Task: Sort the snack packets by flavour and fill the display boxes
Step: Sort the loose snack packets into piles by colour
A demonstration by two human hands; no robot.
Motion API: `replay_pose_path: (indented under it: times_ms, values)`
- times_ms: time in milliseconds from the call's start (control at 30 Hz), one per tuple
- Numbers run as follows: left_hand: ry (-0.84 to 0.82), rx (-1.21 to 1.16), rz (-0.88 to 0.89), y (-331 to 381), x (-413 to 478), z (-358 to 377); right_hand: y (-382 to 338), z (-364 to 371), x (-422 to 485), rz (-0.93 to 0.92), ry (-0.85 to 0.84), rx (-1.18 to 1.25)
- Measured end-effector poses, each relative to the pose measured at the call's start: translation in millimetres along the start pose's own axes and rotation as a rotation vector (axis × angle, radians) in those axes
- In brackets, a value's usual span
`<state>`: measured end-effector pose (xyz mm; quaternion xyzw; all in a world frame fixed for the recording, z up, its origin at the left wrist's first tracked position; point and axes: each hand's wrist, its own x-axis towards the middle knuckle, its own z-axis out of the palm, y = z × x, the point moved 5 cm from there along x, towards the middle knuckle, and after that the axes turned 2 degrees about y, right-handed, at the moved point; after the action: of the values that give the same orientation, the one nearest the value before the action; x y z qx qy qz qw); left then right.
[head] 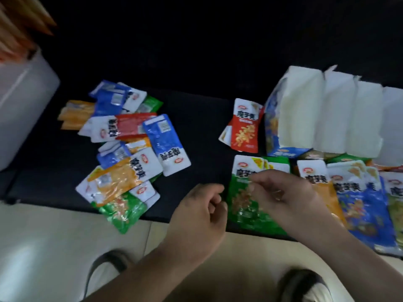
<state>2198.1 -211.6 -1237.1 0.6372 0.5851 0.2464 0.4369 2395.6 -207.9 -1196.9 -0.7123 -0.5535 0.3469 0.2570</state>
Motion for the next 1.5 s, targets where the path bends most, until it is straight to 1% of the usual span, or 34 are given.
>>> replay_pose_path:
  times_ms: [100, 200, 233, 300, 400, 467, 500, 533, 600, 700, 767, 867, 933, 1000, 1033, 1067, 1100, 1233, 1300, 1367, 1433, 1500]
  values:
    - [0.036, 0.122, 0.033, -22, -5, -31, -26, 36, 11, -0.052, -0.076, -0.032]
    - [0.229, 0.32, 0.121, -43, -7, -76, -50, 72, 29, -0.172, -0.099, -0.118]
    - [0.287, 0.403, 0.124, -53, -10, -87, -60, 83, 36, -0.224, -0.109, -0.153]
    - [0.339, 0.554, 0.058, -75, -19, -100, -78, 109, 53, -0.284, -0.171, -0.246]
    - [0.277, 0.703, -0.043, -103, -30, -103, -100, 147, 79, -0.302, -0.349, -0.348]
    - [0.232, 0.729, -0.02, -116, -32, -101, -106, 167, 90, -0.287, -0.471, -0.447]
    - [0.22, 0.736, 0.011, -119, -30, -102, -104, 174, 93, -0.27, -0.501, -0.506]
    - [0.218, 0.737, 0.046, -121, -28, -103, -101, 178, 94, -0.252, -0.5, -0.546]
    - [0.226, 0.732, 0.113, -120, -21, -105, -95, 178, 92, -0.255, -0.415, -0.559]
    - [0.206, 0.652, 0.235, -110, -11, -105, -84, 169, 84, -0.332, -0.256, -0.564]
    - [0.176, 0.589, 0.278, -104, -5, -105, -75, 164, 81, -0.353, -0.218, -0.558]
    - [0.185, 0.487, 0.266, -101, -1, -112, -71, 160, 82, -0.413, -0.191, -0.564]
    - [0.286, 0.435, 0.203, -102, -4, -124, -78, 157, 87, -0.414, -0.179, -0.581]
    - [0.396, 0.485, 0.053, -113, -9, -134, -85, 156, 92, -0.386, -0.189, -0.616]
    - [0.406, 0.544, -0.028, -119, -12, -136, -87, 155, 93, -0.377, -0.184, -0.631]
    - [0.38, 0.608, -0.08, -125, -14, -133, -88, 154, 94, -0.371, -0.174, -0.633]
    - [0.34, 0.654, -0.097, -129, -16, -127, -89, 152, 94, -0.367, -0.165, -0.625]
    - [0.268, 0.666, -0.007, -135, -11, -112, -87, 148, 89, -0.31, -0.219, -0.568]
    - [0.203, 0.618, 0.082, -134, -3, -110, -88, 150, 88, -0.291, -0.277, -0.607]
    - [0.156, 0.556, 0.147, -130, 3, -114, -88, 150, 89, -0.291, -0.293, -0.644]
    - [0.183, 0.531, 0.165, -128, 7, -124, -87, 147, 94, -0.289, -0.262, -0.637]
    - [0.31, 0.475, 0.148, -132, 5, -139, -87, 144, 98, -0.295, -0.219, -0.614]
